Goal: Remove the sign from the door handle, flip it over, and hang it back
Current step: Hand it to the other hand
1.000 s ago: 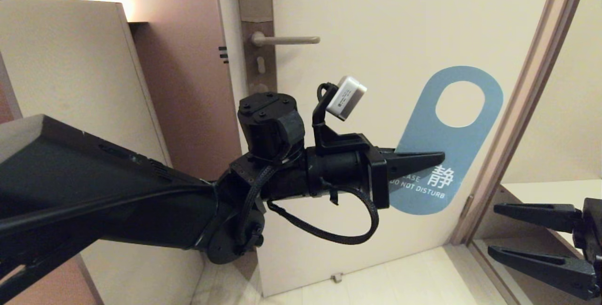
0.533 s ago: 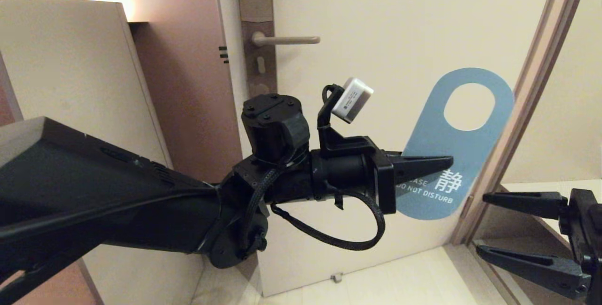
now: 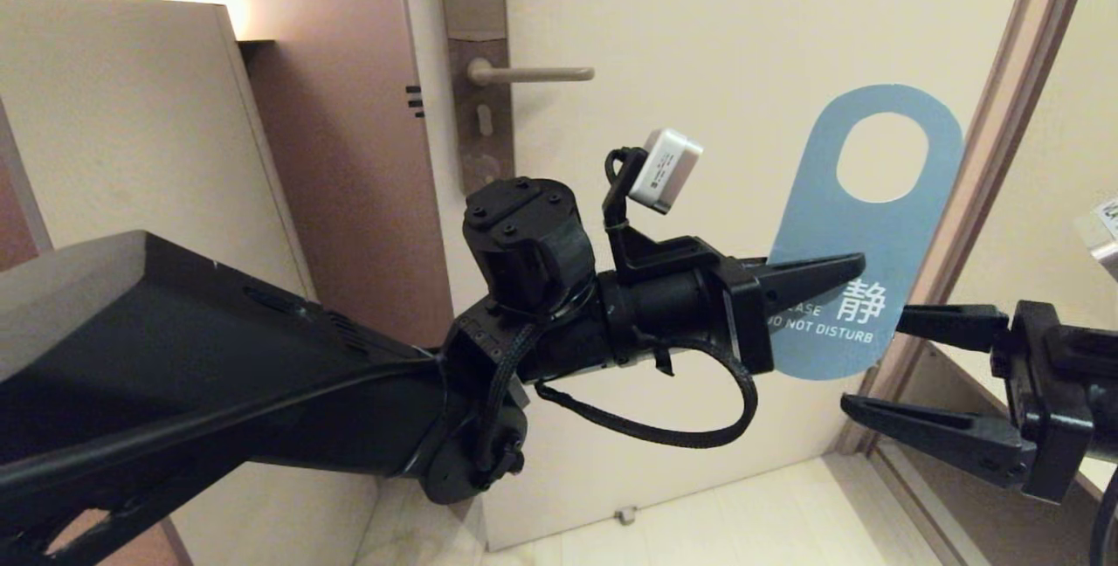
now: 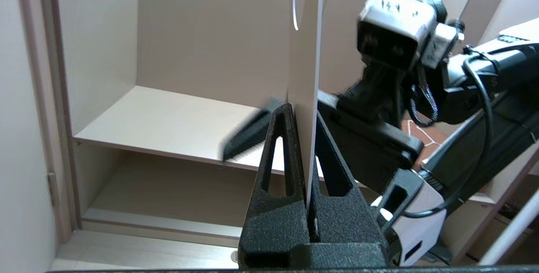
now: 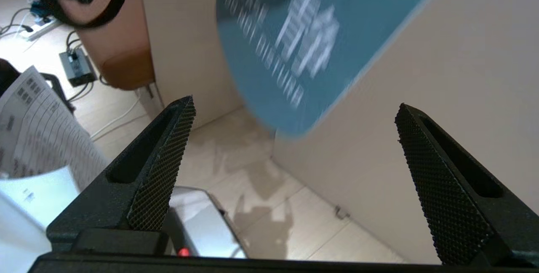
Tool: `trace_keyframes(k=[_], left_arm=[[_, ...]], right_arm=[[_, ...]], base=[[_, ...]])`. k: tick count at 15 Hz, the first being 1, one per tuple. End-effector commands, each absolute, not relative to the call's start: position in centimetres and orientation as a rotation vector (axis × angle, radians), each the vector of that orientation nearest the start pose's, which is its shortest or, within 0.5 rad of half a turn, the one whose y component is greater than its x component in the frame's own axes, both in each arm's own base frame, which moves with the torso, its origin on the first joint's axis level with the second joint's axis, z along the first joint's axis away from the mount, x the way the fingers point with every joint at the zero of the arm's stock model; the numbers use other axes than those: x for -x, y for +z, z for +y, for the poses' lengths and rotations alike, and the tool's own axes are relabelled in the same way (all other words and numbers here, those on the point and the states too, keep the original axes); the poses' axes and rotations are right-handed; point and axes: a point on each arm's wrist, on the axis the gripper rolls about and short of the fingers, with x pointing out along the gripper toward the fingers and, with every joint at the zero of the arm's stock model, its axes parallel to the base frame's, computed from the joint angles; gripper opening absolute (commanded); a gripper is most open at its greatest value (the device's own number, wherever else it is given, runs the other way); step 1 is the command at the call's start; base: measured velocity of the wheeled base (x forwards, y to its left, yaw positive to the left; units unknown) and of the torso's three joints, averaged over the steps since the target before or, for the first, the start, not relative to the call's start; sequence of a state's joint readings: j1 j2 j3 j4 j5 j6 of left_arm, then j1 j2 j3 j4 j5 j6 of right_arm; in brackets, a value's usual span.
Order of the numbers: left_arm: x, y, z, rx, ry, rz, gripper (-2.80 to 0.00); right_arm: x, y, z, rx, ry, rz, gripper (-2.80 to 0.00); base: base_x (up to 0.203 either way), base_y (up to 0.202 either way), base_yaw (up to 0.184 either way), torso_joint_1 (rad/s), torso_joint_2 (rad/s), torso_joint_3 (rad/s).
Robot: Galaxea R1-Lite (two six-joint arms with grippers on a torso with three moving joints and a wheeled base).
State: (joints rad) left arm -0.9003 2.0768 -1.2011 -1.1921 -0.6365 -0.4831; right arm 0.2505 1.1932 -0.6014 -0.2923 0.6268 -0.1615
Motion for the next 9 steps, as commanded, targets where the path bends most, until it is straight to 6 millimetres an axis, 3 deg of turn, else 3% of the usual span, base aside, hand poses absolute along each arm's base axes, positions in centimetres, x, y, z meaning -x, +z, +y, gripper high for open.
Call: trace_keyframes(k=[1, 9], left_arm=[[-23.97, 20.46, -33.23, 0.433, -1.593, 0.041, -2.80], [-24.14, 19.64, -33.68, 0.429, -1.608, 0.049, -2.80]], right_arm=[[-16.95, 21.49, 5.79, 0.092, 0.906, 0.230, 0.00], [-16.52, 21.46, 6.26, 0.090, 0.968, 0.223, 0.00]], base=[[0.000, 0.000, 0.000, 0.000, 0.00, 0.000], [0.000, 0.000, 0.000, 0.000, 0.00, 0.000]])
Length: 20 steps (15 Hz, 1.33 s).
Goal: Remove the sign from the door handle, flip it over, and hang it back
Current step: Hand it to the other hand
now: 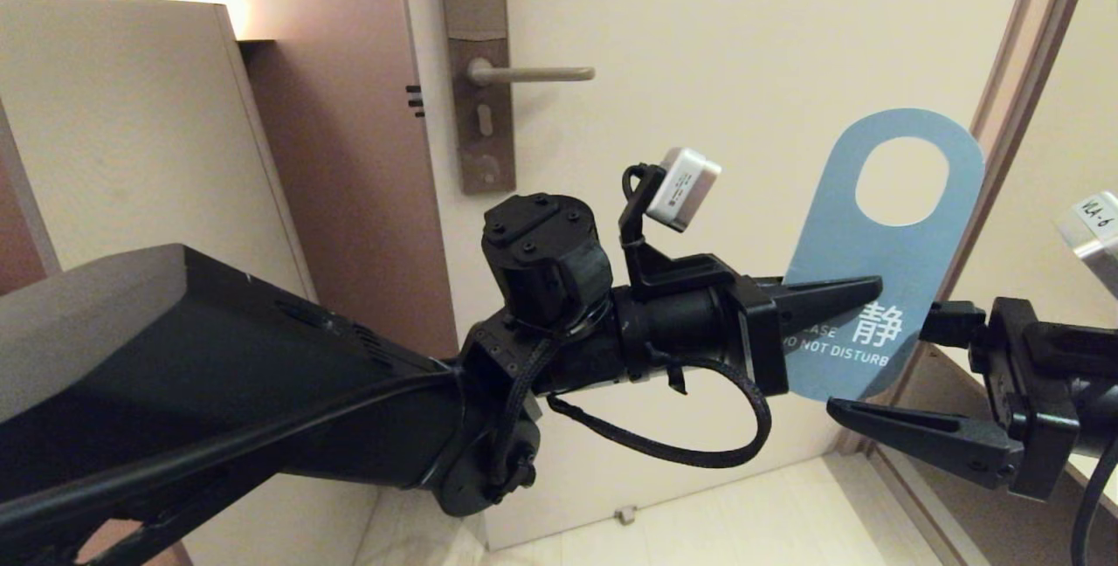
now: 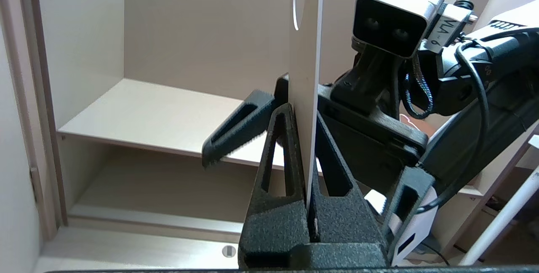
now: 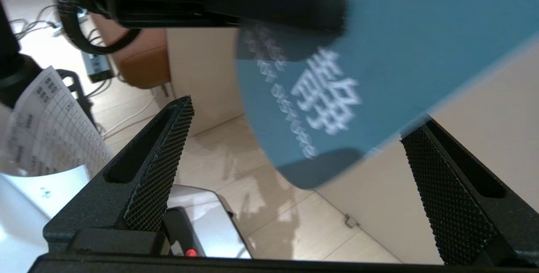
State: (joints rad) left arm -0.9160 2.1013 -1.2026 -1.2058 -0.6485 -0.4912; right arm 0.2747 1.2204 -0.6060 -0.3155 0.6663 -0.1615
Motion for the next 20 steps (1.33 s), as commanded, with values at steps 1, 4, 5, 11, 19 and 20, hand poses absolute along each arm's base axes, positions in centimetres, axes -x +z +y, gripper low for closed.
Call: trace_keyframes(k=[1, 4, 5, 11, 19, 20], left_arm=[[-24.1, 19.7, -33.7, 0.428, -1.610, 0.037, -2.80], [-24.0, 19.9, -33.7, 0.423, -1.617, 0.003, -2.80], [-23.9, 20.0, -33.7, 0.414, -1.626, -0.014, -2.80], [-23.8, 19.2, -33.5, 0.369, -1.616, -0.088, -2.80], [-23.0, 19.1, -33.4, 0.410, -1.570, -0.071, -2.80], [-22.9, 19.1, -33.4, 0.413, -1.563, -0.072, -2.80]], right_arm=[[-16.4, 21.5, 6.4, 0.091, 0.977, 0.221, 0.00], [-15.8, 21.4, 7.0, 0.058, 1.013, 0.237, 0.00], [-15.7, 21.4, 7.0, 0.051, 1.020, 0.240, 0.00], [-15.4, 21.4, 6.9, 0.041, 1.047, 0.239, 0.00], [-15.7, 21.3, 7.0, -0.037, 1.035, 0.238, 0.00], [-15.7, 21.4, 7.0, -0.036, 1.036, 0.235, 0.00]], base=[[0.000, 0.000, 0.000, 0.000, 0.00, 0.000], [0.000, 0.000, 0.000, 0.000, 0.00, 0.000], [0.000, 0.000, 0.000, 0.000, 0.00, 0.000], [0.000, 0.000, 0.000, 0.000, 0.00, 0.000], [0.000, 0.000, 0.000, 0.000, 0.00, 0.000], [0.000, 0.000, 0.000, 0.000, 0.00, 0.000]])
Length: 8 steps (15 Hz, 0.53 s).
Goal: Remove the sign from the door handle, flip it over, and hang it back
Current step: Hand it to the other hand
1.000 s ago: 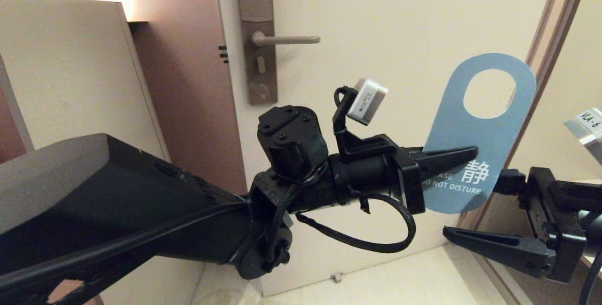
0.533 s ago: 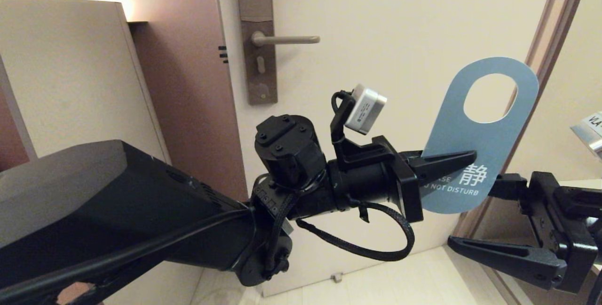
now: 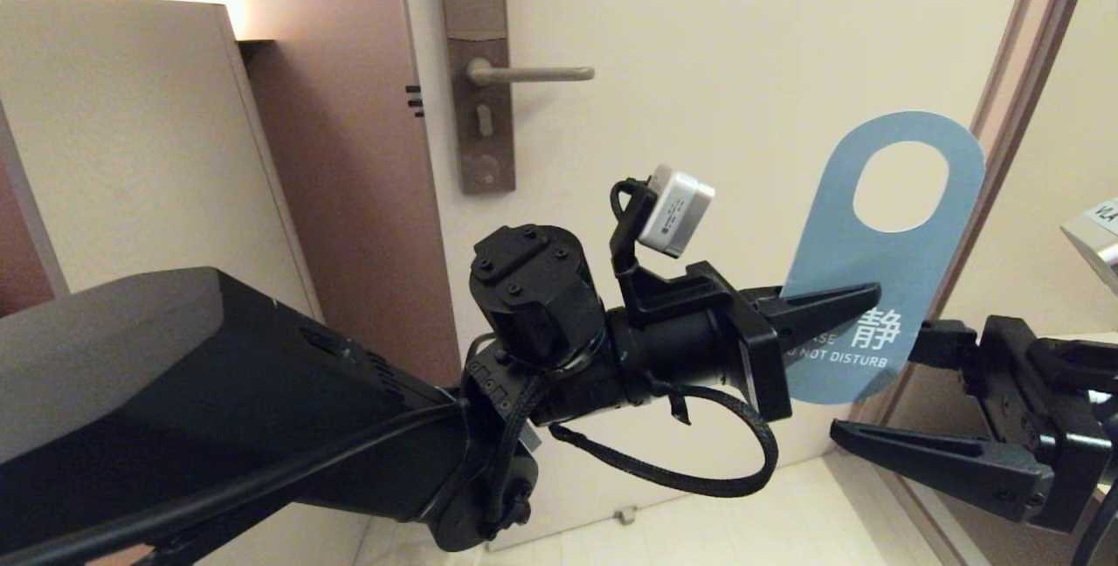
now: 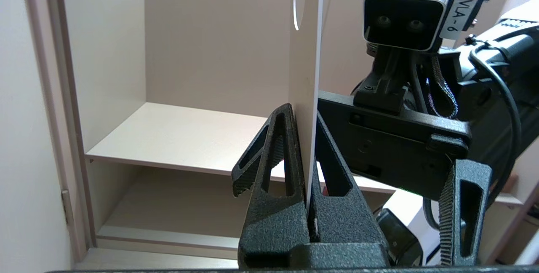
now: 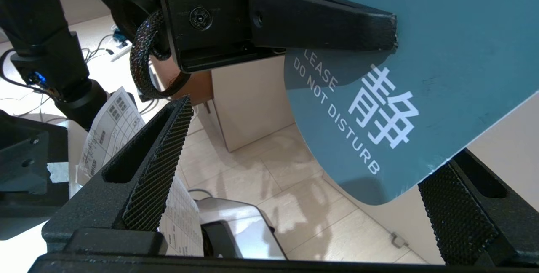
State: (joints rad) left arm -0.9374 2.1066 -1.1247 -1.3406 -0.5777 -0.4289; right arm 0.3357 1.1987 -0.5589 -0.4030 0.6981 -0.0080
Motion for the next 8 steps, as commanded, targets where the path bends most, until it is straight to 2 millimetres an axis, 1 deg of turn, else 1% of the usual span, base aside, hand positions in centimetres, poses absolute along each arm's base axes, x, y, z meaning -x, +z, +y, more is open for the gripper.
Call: trace_keyframes(k=[1, 8], left_arm=[[-22.92, 19.17, -33.38, 0.415, -1.562, -0.072, -2.80], [-22.57, 19.26, -33.64, 0.439, -1.571, -0.054, -2.80]], right_arm=[[-15.66, 21.43, 7.04, -0.036, 1.041, 0.232, 0.00], [-15.51, 21.34, 7.01, -0.036, 1.049, 0.233, 0.00]], base=[[0.000, 0.000, 0.000, 0.000, 0.00, 0.000], [0.000, 0.000, 0.000, 0.000, 0.00, 0.000]])
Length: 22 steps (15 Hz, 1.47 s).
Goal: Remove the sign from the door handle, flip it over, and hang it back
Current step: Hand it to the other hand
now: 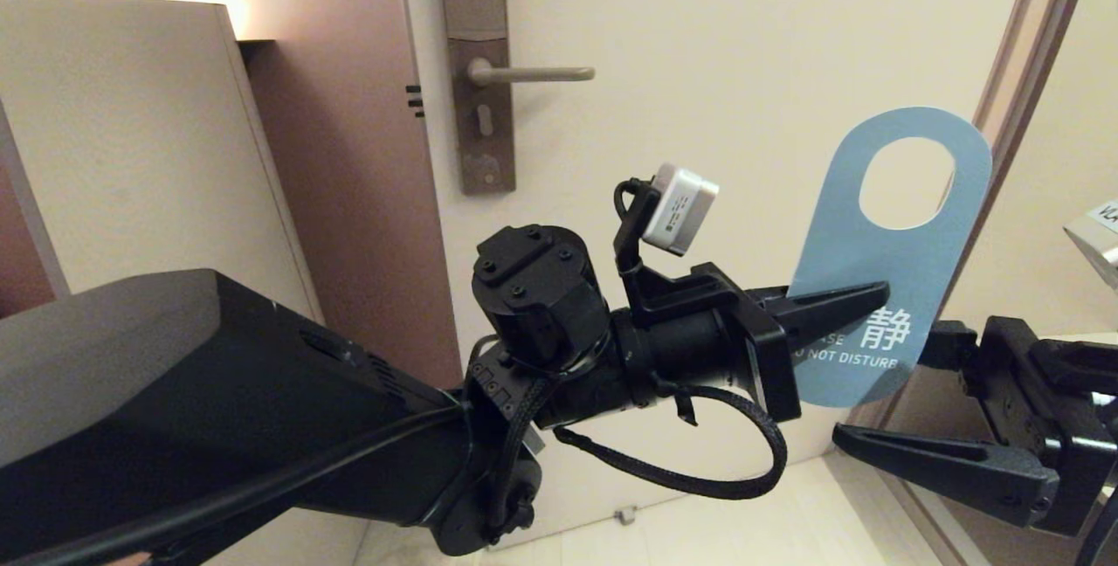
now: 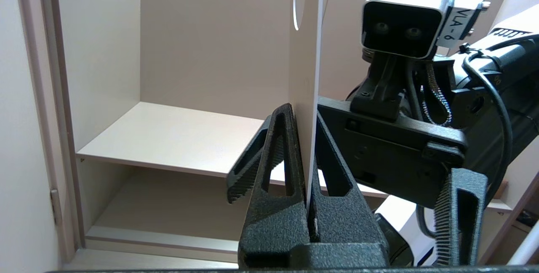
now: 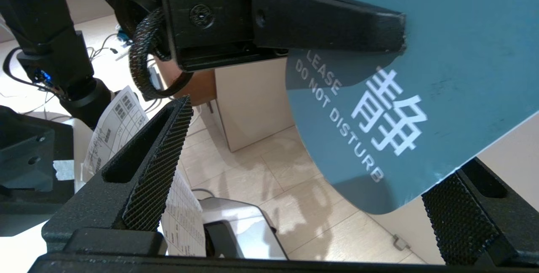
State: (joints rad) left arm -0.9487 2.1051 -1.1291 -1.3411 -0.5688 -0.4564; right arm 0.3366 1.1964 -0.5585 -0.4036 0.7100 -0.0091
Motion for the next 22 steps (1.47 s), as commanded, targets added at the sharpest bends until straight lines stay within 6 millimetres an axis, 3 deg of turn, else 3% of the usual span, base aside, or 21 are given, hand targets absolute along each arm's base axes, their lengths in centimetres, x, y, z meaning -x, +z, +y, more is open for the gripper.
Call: trace_keyframes(k=[1, 7, 8, 22], left_arm=[[-22.53, 19.26, -33.67, 0.439, -1.571, -0.054, -2.80], [-21.93, 19.18, -34.02, 0.448, -1.561, -0.050, -2.80], [-21.92, 19.15, -34.08, 0.451, -1.553, -0.050, -2.80], [-21.91, 18.94, -34.07, 0.449, -1.551, -0.042, -2.80]], right_arm=[[-15.48, 21.31, 6.97, -0.037, 1.047, 0.233, 0.00], [-15.39, 20.81, 6.87, -0.036, 1.043, 0.230, 0.00], [-15.39, 20.84, 6.88, -0.034, 1.043, 0.229, -2.80], [-15.44, 20.59, 6.90, -0.020, 1.045, 0.230, -2.80]], base=[[0.000, 0.000, 0.000, 0.000, 0.00, 0.000], [0.000, 0.000, 0.000, 0.000, 0.00, 0.000], [0.000, 0.000, 0.000, 0.000, 0.00, 0.000], [0.000, 0.000, 0.000, 0.000, 0.00, 0.000]])
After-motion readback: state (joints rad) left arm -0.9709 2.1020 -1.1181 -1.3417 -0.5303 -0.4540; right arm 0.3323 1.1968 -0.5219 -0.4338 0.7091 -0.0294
